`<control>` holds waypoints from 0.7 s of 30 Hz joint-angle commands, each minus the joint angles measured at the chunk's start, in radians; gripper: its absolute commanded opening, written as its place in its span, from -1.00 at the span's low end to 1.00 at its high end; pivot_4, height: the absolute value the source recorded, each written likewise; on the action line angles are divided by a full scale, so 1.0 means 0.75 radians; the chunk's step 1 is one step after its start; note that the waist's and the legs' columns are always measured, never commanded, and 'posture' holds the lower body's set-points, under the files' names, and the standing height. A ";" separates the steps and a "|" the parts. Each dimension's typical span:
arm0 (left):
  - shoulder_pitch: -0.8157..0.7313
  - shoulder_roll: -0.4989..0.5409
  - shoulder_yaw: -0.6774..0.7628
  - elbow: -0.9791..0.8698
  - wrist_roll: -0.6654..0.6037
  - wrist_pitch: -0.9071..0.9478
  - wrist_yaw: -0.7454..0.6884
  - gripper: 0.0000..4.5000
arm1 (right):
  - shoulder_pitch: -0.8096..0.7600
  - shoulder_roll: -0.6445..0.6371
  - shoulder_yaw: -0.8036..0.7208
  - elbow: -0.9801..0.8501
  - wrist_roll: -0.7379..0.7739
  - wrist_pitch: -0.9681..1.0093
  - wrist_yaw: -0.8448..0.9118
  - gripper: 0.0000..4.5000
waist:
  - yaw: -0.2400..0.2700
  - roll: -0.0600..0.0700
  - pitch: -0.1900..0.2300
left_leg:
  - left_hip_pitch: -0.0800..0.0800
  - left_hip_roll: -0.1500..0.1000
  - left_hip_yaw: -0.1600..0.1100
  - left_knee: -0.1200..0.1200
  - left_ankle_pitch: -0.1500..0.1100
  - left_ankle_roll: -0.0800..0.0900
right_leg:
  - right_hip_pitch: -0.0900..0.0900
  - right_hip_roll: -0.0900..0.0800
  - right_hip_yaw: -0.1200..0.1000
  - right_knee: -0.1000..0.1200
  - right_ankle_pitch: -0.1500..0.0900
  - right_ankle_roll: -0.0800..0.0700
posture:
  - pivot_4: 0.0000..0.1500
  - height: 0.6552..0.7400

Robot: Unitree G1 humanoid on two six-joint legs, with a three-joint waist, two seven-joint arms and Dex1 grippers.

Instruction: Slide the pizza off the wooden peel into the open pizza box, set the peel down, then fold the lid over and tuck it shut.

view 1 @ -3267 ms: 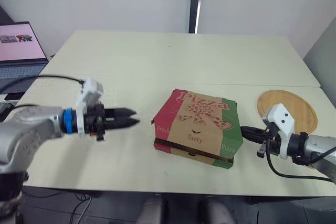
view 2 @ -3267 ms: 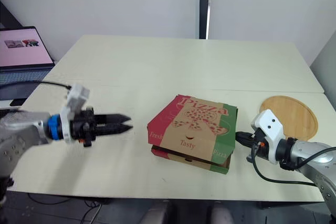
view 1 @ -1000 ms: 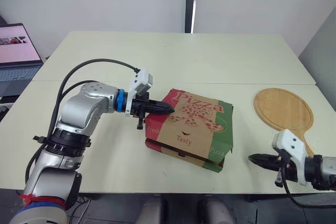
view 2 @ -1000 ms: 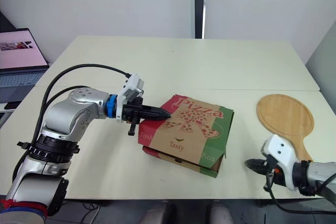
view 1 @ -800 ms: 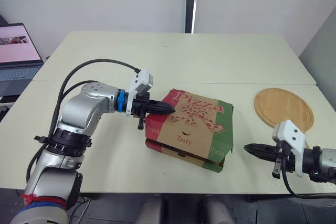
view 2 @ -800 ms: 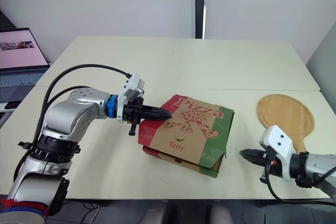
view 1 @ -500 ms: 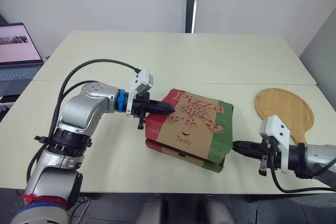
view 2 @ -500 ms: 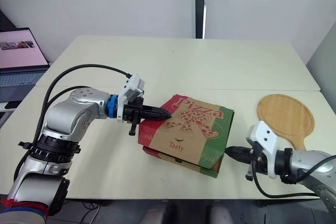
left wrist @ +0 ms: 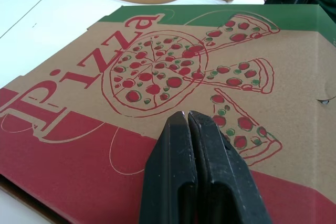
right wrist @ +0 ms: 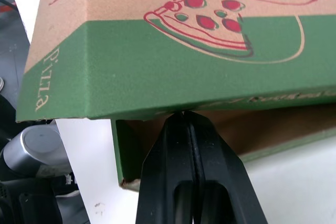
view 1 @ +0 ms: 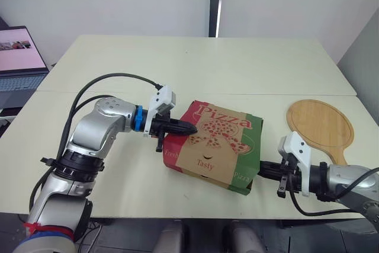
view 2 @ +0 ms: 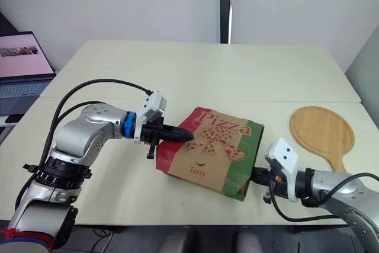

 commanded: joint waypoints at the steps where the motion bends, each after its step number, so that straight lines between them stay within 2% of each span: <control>1: 0.016 0.015 -0.027 -0.024 0.040 -0.037 -0.001 -0.97 | 0.039 -0.030 -0.015 -0.054 -0.031 -0.040 0.018 -1.00 | 0.000 0.000 0.000 | 0.000 0.000 0.000 0.000 0.000 0.000 | 0.000 0.000 0.000 0.000 0.000 0.000 | 1.00 0.72; 4: 0.017 0.009 -0.029 -0.011 0.060 -0.058 0.007 -0.97 | 0.063 -0.040 -0.023 -0.062 -0.046 -0.055 0.032 -1.00 | -0.001 0.000 0.000 | 0.000 0.000 0.000 0.000 0.000 0.000 | 0.000 0.000 0.000 0.000 0.000 0.000 | 1.00 0.72; 14: -0.008 -0.014 -0.023 0.056 0.090 -0.098 0.005 -0.97 | 0.197 -0.144 -0.242 -0.016 -0.068 -0.128 0.159 -1.00 | 0.000 0.000 0.000 | 0.001 0.000 0.000 0.000 0.000 0.000 | 0.001 0.000 0.000 0.000 0.000 0.000 | 1.00 0.72; 18: -0.016 -0.022 -0.018 0.074 0.091 -0.107 0.005 -0.97 | 0.053 -0.136 -0.292 -0.017 0.057 -0.091 0.143 -1.00 | -0.002 0.000 0.000 | 0.001 0.000 0.001 0.000 0.000 0.000 | 0.001 0.001 0.000 0.000 0.000 0.000 | 1.00 0.72; 21: -0.025 -0.028 -0.017 0.087 0.093 -0.112 0.004 -0.97 | -0.090 -0.093 -0.185 -0.016 0.079 -0.069 0.084 -1.00 | -0.002 0.000 0.000 | 0.001 0.001 0.000 0.000 0.000 0.000 | 0.001 0.001 0.000 0.001 0.000 0.000 | 1.00 0.72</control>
